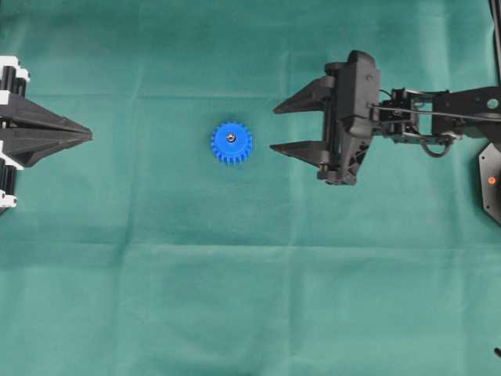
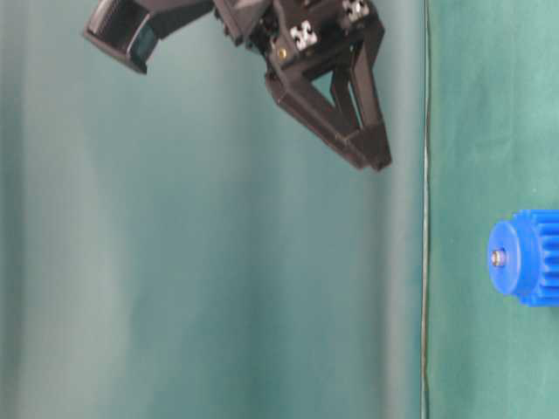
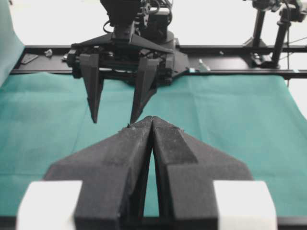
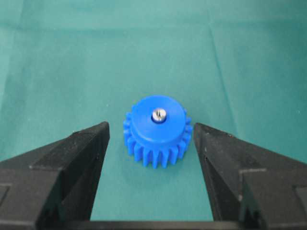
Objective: Insert the shaft placed at a random location into the center hole of the small gear at another random location.
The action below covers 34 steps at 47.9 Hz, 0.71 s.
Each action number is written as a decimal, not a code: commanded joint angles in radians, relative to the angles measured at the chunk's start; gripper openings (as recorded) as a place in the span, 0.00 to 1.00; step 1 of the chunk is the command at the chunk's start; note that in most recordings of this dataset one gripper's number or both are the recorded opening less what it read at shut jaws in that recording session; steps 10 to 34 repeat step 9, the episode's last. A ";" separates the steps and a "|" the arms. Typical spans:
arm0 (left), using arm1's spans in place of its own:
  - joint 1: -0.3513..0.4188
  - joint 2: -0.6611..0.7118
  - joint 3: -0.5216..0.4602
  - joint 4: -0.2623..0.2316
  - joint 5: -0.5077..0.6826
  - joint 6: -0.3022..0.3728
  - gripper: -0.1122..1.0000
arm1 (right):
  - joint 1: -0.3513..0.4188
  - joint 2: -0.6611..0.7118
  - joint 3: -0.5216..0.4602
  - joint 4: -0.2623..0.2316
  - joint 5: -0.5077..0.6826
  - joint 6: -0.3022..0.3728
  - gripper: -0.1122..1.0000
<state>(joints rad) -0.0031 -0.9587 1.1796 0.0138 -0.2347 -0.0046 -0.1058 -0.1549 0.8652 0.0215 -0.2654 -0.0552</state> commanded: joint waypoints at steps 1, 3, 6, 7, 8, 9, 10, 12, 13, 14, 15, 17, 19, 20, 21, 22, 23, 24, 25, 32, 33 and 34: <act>-0.002 0.006 -0.012 0.003 -0.006 0.000 0.10 | 0.003 -0.032 0.002 0.002 0.003 0.000 0.78; -0.002 0.006 -0.012 0.003 -0.006 -0.002 0.10 | 0.003 -0.037 0.005 0.002 0.008 0.000 0.78; 0.000 0.006 -0.012 0.003 -0.006 -0.002 0.10 | 0.003 -0.038 0.008 0.002 0.014 0.000 0.78; -0.002 0.006 -0.012 0.003 -0.006 0.000 0.10 | 0.003 -0.038 0.008 0.003 0.017 0.000 0.78; 0.000 0.006 -0.012 0.003 -0.006 0.000 0.10 | 0.003 -0.038 0.008 0.002 0.018 0.000 0.78; 0.000 0.006 -0.012 0.002 -0.006 -0.002 0.10 | 0.003 -0.038 0.008 0.002 0.021 0.000 0.78; 0.000 0.006 -0.012 0.002 -0.006 -0.002 0.10 | 0.003 -0.038 0.008 0.002 0.021 0.000 0.78; 0.000 0.006 -0.012 0.002 -0.006 -0.002 0.10 | 0.003 -0.038 0.008 0.002 0.021 0.000 0.78; 0.000 0.006 -0.012 0.002 -0.006 -0.002 0.10 | 0.003 -0.038 0.008 0.002 0.021 0.000 0.78; 0.000 0.006 -0.012 0.002 -0.006 -0.002 0.10 | 0.003 -0.038 0.008 0.002 0.021 0.000 0.78; 0.000 0.006 -0.012 0.002 -0.006 -0.002 0.10 | 0.003 -0.038 0.008 0.002 0.021 0.000 0.78; 0.000 0.006 -0.012 0.002 -0.006 -0.002 0.10 | 0.003 -0.038 0.008 0.002 0.021 0.000 0.78; 0.000 0.006 -0.012 0.002 -0.006 -0.002 0.10 | 0.003 -0.038 0.008 0.002 0.021 0.000 0.78; 0.000 0.006 -0.012 0.002 -0.006 -0.002 0.10 | 0.003 -0.038 0.008 0.002 0.021 0.000 0.78; 0.000 0.006 -0.012 0.002 -0.006 -0.002 0.10 | 0.003 -0.038 0.008 0.002 0.021 0.000 0.78; 0.000 0.006 -0.012 0.002 -0.006 -0.002 0.10 | 0.003 -0.038 0.008 0.002 0.021 0.000 0.78; 0.000 0.006 -0.012 0.002 -0.006 -0.002 0.10 | 0.003 -0.038 0.008 0.002 0.021 0.000 0.78; 0.000 0.006 -0.012 0.002 -0.006 -0.002 0.10 | 0.003 -0.038 0.008 0.002 0.021 0.000 0.78; 0.000 0.006 -0.012 0.002 -0.006 -0.002 0.10 | 0.003 -0.038 0.008 0.002 0.021 0.000 0.78; 0.000 0.006 -0.012 0.002 -0.006 -0.002 0.10 | 0.003 -0.038 0.008 0.002 0.021 0.000 0.78; 0.000 0.006 -0.012 0.002 -0.006 -0.002 0.10 | 0.003 -0.038 0.008 0.002 0.021 0.000 0.78; 0.000 0.006 -0.012 0.002 -0.006 -0.002 0.10 | 0.003 -0.038 0.008 0.002 0.021 0.000 0.78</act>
